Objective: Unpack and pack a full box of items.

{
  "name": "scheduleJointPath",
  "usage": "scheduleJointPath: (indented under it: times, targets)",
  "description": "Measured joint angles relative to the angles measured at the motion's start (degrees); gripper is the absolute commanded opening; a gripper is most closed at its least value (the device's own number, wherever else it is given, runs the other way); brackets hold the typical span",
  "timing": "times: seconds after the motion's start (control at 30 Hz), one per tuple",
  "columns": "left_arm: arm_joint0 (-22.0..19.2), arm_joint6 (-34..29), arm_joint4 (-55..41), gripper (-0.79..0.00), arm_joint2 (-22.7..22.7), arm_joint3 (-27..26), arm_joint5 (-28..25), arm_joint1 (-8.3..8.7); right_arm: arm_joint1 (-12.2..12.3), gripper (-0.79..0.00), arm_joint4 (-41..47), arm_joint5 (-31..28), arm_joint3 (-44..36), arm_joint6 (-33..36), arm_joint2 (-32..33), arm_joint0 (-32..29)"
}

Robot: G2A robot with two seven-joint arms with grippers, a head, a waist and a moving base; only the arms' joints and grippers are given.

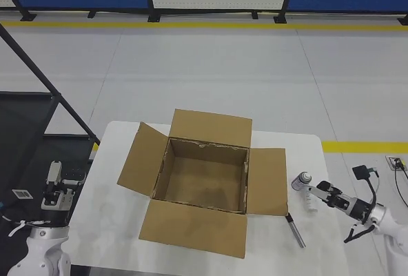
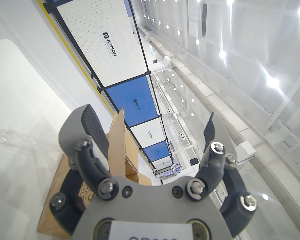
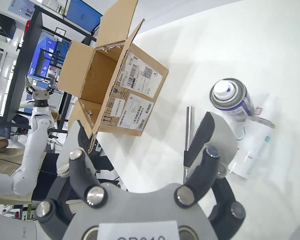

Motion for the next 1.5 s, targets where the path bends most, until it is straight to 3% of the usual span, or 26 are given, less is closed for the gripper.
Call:
scheduleJointPath:
  times: [0.23,0.33,0.43,0.5,0.6,0.87,1.27,1.5]
  targets:
    - [0.00,0.00,0.00,0.000,0.00,0.00,0.00,0.00,0.00,-0.012,4.87,5.96,0.40,1.47,-7.12,2.40]
    - [0.00,0.00,0.00,0.000,0.00,0.00,0.00,0.00,0.16,-0.151,5.94,7.49,1.27,1.88,-9.02,4.07]
    - [0.00,0.00,0.00,0.000,0.00,0.00,0.00,0.00,0.40,-0.222,7.54,8.17,2.34,2.27,-10.02,5.40]
    - [0.00,0.00,0.00,0.000,0.00,0.00,0.00,0.00,0.58,-0.326,8.12,8.76,3.16,2.75,-10.83,6.38]
    - [0.00,0.00,0.00,0.000,0.00,0.00,0.00,0.00,0.80,-0.388,8.83,9.75,4.48,3.62,-12.22,8.00]
    - [0.00,0.00,0.00,0.000,0.00,0.00,0.00,0.00,1.26,-0.459,8.87,11.76,6.07,2.40,-15.39,10.60]
    - [0.00,0.00,0.00,0.000,0.00,0.00,0.00,0.00,1.59,-0.711,10.55,14.29,6.40,-0.56,-19.54,12.08]
    - [0.00,0.00,0.00,0.000,0.00,0.00,0.00,0.00,1.72,-0.785,11.97,14.84,6.23,-2.22,-21.41,12.46]
